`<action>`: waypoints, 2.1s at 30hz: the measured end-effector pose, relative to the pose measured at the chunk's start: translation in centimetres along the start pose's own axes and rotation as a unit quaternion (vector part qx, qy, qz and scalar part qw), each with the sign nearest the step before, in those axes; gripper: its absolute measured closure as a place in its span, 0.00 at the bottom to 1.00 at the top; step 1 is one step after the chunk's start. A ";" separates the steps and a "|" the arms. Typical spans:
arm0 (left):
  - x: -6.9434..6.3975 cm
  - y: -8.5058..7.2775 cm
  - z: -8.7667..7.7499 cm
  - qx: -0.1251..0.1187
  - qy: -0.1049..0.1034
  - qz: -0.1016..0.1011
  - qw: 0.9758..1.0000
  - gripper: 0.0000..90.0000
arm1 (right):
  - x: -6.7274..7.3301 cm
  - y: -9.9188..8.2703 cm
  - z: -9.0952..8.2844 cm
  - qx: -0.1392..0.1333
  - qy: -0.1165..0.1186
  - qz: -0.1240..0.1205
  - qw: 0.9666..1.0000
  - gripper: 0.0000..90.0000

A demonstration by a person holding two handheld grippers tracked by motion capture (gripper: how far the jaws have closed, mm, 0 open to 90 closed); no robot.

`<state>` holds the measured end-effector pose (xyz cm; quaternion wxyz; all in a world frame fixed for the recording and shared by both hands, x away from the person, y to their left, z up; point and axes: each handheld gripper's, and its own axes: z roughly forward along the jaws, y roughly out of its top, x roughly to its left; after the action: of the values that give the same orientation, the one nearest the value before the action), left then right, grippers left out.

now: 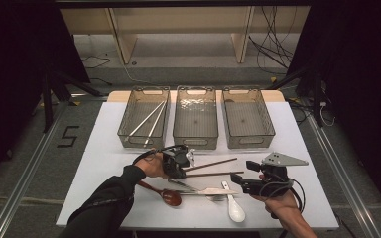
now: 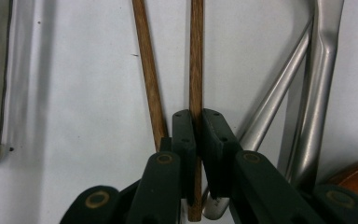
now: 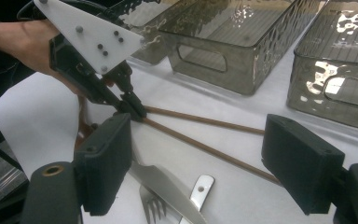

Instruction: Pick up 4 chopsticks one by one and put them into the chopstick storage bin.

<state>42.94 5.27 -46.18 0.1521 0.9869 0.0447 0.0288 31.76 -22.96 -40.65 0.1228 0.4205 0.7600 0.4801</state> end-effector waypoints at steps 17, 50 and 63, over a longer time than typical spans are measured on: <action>0.3 -0.1 -2.0 -0.051 0.007 -0.043 0.998 0.93 | -0.1 0.0 -0.1 -0.003 -0.001 0.000 1.000 0.28; 6.1 -7.3 -12.0 -0.206 0.153 -0.252 0.933 0.93 | -0.1 0.0 0.0 -0.001 -0.003 0.003 1.000 0.28; 9.7 -10.1 -12.0 -0.200 0.177 -0.326 0.907 0.93 | -0.2 0.0 0.0 0.000 -0.003 0.004 1.000 0.28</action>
<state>50.91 19.41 -37.42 0.3368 0.8451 0.3830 0.1601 31.86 -23.09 -40.69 0.1231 0.4250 0.7578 0.4796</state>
